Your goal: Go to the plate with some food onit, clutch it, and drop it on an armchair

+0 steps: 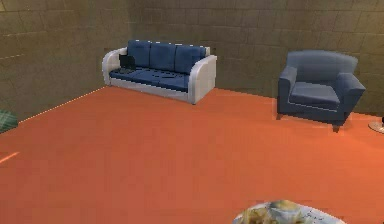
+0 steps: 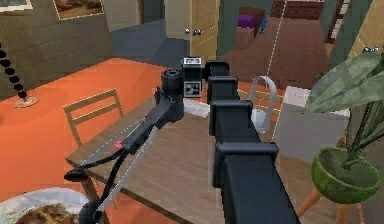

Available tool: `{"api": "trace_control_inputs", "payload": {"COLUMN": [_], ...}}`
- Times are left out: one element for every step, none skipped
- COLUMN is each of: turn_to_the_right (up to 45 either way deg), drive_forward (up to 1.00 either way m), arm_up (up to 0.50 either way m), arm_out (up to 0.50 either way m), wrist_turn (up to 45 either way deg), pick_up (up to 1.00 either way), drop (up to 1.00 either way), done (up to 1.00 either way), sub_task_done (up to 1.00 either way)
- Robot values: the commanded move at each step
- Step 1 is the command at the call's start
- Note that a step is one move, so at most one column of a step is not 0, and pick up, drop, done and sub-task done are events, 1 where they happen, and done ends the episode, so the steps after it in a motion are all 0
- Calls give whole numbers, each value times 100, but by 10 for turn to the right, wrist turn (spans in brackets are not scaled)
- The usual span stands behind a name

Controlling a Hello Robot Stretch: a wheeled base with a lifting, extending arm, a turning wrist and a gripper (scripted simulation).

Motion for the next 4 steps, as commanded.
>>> {"api": "trace_control_inputs", "payload": {"turn_to_the_right": [0, -180, 0, 450], "drive_forward": [0, 0, 50, 0], "arm_up": [0, 0, 0, 0], "arm_out": [-24, 0, 0, 0], "wrist_turn": [0, 0, 0, 0], "pick_up": [0, 0, 0, 0], "drop": [0, 0, 0, 0], "done": [0, 0, 0, 0], "sub_task_done": [0, 0, 0, 0]}}
